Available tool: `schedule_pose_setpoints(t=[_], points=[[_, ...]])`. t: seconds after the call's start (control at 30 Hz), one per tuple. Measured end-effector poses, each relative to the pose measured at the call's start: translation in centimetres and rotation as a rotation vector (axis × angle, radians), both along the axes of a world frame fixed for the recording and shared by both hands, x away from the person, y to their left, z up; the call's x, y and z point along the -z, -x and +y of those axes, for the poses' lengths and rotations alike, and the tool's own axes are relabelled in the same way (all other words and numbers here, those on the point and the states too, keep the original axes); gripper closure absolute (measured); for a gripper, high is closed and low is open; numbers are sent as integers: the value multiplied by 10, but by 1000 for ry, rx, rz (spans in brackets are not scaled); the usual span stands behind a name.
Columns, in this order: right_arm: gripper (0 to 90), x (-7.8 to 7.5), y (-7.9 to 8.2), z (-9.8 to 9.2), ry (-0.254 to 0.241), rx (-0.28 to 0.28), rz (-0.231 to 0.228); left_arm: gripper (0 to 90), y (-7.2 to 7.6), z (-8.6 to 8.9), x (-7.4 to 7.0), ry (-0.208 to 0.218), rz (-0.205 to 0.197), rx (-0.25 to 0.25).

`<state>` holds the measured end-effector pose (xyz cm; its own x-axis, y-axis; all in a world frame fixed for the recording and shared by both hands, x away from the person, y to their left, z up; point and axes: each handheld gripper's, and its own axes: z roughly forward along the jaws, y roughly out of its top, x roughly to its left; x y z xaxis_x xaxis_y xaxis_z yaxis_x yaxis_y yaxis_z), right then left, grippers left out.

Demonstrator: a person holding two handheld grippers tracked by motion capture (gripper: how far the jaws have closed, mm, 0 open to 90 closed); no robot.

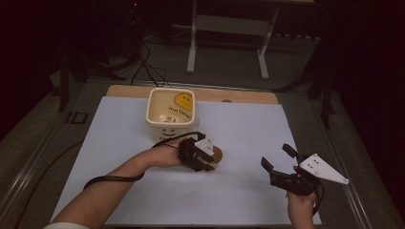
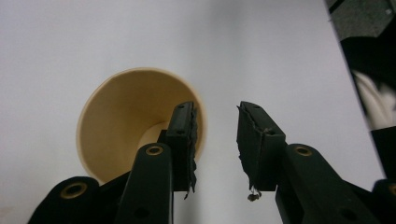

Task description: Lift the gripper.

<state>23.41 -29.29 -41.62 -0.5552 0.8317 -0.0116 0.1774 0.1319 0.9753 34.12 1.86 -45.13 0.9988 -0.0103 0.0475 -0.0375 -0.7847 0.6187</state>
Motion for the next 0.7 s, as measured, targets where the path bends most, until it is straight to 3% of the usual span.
schedule_pose_setpoints(t=[0.2, 0.4, 0.7], points=[[124, 0, -1, -1, -4, -1, 2, 713, -6, -5, 9, -25, 14, -1], [125, 0, 0, -1, -4, -2, 2, 817, -8, -10, 14, -57, 2, 10], [125, 1, -1, -1, -2, -2, 2, 870, -5, -9, 5, -55, -47, 22]])
